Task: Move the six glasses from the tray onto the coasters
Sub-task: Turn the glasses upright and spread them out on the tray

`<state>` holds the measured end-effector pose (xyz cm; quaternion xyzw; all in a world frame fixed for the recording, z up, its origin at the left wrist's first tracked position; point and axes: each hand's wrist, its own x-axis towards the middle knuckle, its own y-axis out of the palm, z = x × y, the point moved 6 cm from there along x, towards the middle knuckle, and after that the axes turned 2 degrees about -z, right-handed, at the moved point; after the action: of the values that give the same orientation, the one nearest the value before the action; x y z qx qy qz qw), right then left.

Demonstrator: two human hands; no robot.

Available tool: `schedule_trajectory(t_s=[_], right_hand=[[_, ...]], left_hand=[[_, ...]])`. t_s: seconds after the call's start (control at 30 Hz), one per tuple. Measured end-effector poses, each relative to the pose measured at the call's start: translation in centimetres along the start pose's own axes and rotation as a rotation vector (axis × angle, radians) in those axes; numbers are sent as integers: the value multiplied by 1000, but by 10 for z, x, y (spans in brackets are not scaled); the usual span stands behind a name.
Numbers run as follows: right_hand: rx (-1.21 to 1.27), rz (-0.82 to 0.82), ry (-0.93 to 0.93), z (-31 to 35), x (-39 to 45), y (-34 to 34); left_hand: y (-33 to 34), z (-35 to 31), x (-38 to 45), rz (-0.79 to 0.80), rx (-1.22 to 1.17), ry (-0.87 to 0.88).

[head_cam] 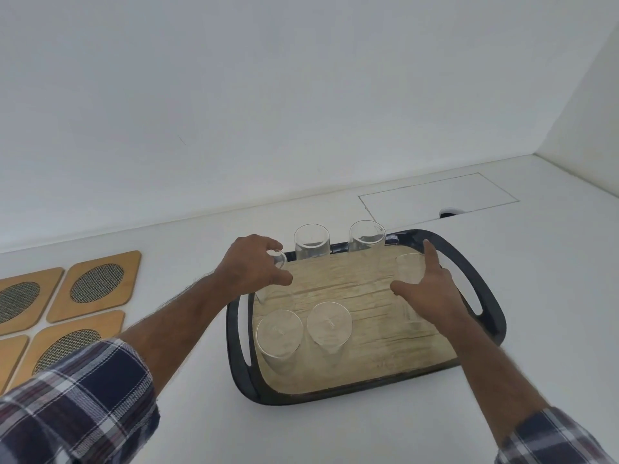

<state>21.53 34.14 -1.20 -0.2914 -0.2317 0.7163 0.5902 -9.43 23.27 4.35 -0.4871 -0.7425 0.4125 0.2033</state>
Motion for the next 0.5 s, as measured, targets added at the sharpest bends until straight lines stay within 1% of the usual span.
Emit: schedule_trajectory(t_s=[0.13, 0.23, 0.33, 0.4, 0.5], right_hand=[[295, -98, -124, 2, -19, -4], [445, -165, -212, 3, -34, -2], [564, -160, -269, 4, -43, 7], [581, -133, -309, 5, -48, 15], [537, -80, -351, 9, -54, 28]], left_hand=[[2, 0, -3, -24, 16, 19], [3, 1, -6, -41, 18, 30], [4, 2, -7, -46, -3, 20], [4, 3, -8, -53, -9, 23], [4, 6, -9, -58, -22, 34]])
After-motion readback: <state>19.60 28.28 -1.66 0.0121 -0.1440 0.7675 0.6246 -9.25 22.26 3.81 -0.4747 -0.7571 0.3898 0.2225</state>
